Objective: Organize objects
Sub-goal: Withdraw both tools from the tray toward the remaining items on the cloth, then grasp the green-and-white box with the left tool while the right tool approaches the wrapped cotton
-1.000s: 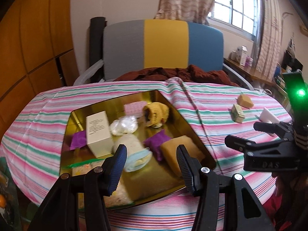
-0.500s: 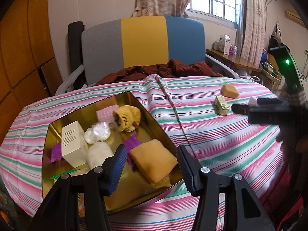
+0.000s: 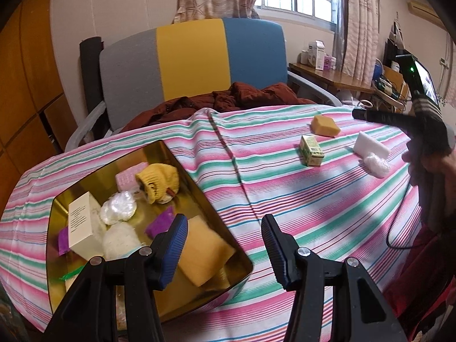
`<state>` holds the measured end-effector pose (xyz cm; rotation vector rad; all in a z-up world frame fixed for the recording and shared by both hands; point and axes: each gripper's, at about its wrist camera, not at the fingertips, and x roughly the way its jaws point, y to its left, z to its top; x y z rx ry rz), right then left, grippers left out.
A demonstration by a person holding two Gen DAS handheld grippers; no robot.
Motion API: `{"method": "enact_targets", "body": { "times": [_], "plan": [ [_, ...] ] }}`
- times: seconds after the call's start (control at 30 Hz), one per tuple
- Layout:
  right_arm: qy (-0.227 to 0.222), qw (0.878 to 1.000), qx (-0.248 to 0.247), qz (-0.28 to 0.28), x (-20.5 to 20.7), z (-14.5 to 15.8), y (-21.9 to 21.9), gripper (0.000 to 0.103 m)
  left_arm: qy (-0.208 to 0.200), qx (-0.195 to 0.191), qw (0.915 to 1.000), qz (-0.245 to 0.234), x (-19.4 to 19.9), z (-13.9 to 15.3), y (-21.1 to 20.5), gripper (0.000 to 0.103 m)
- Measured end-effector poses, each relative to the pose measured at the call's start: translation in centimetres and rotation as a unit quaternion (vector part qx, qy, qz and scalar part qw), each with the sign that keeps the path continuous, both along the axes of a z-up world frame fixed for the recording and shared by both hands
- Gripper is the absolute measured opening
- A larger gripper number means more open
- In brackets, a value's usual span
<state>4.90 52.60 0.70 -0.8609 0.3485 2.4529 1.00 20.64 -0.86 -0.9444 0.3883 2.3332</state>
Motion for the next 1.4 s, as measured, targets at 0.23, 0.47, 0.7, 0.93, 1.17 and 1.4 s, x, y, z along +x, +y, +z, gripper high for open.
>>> {"method": "enact_targets", "body": {
  "times": [0.23,0.47,0.7,0.93,1.17,1.4],
  "plan": [
    [0.008,0.995,-0.076,-0.06,1.4,-0.7,3.5,0.103,-0.011,-0.008,0.9997,-0.021,-0.2,-0.6,2.7,0.054],
    [0.009,0.991,-0.092,-0.094,2.2,-1.0,4.9,0.103,-0.028,-0.009,0.9983,-0.05,-0.4,-1.1,6.1,0.054],
    [0.056,0.969,-0.157,-0.18,5.6,-1.5,8.7,0.103,-0.058,-0.006,0.9959,-0.069,-1.4,-2.1,9.8,0.054],
    [0.077,0.945,-0.233,-0.216,7.4,-3.0,11.2,0.103,-0.07,-0.008,0.9937,-0.087,-2.0,-3.2,13.8,0.054],
    [0.093,0.933,-0.269,-0.219,7.8,-3.5,11.7,0.103,-0.084,0.006,0.9911,-0.103,-3.1,-3.7,17.0,0.054],
    [0.089,0.937,-0.271,-0.2,7.0,-3.7,11.2,0.103,-0.088,0.005,0.9899,-0.111,-5.6,-4.3,21.1,0.055]
  ]
}}
